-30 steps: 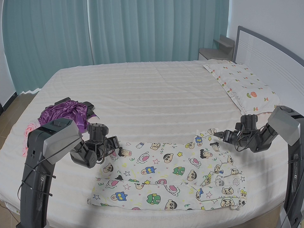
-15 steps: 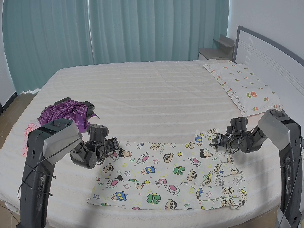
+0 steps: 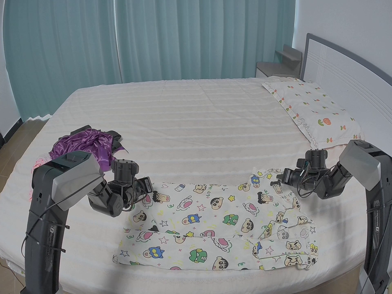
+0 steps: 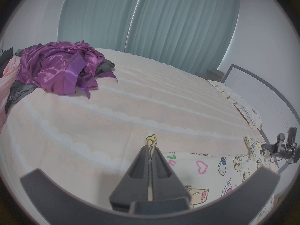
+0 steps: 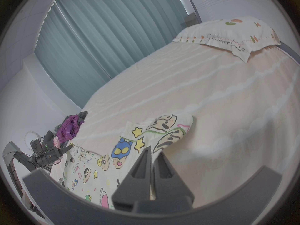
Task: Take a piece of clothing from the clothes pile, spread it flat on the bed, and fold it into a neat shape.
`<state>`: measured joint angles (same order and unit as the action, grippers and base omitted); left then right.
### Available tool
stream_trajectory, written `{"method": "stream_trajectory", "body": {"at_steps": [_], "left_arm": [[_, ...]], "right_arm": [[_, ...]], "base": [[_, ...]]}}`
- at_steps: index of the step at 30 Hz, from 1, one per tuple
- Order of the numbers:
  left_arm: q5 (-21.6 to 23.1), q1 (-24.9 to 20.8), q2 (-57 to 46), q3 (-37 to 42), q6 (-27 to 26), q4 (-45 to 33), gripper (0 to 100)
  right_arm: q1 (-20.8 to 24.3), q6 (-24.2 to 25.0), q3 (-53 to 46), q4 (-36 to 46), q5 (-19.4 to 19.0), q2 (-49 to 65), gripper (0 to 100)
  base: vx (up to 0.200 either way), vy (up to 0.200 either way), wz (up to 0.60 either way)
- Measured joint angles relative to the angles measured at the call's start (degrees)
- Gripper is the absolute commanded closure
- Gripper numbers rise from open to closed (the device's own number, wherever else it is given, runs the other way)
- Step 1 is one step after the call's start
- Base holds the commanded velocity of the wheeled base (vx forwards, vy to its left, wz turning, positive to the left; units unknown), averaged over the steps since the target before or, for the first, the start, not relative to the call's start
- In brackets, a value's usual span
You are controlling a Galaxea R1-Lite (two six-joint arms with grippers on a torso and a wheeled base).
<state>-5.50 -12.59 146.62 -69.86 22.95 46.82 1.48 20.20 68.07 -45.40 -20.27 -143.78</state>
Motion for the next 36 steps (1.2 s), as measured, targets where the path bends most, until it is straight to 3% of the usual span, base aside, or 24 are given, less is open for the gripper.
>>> {"method": "stream_trajectory", "body": {"at_steps": [19, 36], "left_arm": [[-0.02, -0.07, -5.46, 3.58, -0.32, 0.0, 100], [0.26, -0.94, -14.09, 14.71, -0.09, 0.91, 100]], "right_arm": [[-2.63, -0.55, -11.68, -8.63, -6.72, 6.21, 100], [-4.01, -0.69, -27.09, -17.86, -13.36, 13.9, 100]], "base": [[0.0, 0.0, 0.0], [0.0, 0.0, 0.0]]}}
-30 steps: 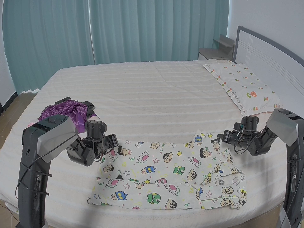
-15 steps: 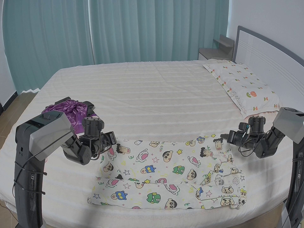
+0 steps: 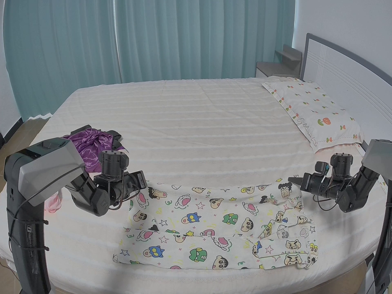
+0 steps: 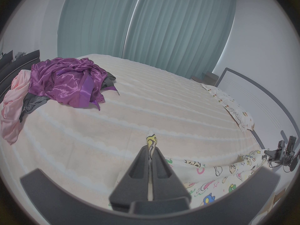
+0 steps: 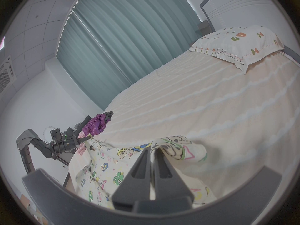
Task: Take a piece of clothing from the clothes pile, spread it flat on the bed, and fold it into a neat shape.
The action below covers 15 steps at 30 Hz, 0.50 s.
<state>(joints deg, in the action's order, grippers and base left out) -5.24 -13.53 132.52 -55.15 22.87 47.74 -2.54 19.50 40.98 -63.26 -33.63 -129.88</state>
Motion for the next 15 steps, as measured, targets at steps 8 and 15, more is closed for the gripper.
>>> {"method": "stream_trajectory", "body": {"at_steps": [8, 15], "left_arm": [[0.93, -0.05, -3.44, 9.05, 0.22, 5.24, 100], [1.69, -0.02, -5.13, 16.54, 0.0, 11.02, 100]], "right_arm": [[-2.32, -0.27, -9.59, -7.02, -3.43, 2.76, 100], [-3.68, -4.4, -17.79, -10.37, -5.29, 3.74, 100]], "base": [[0.0, 0.0, 0.0], [0.0, 0.0, 0.0]]}}
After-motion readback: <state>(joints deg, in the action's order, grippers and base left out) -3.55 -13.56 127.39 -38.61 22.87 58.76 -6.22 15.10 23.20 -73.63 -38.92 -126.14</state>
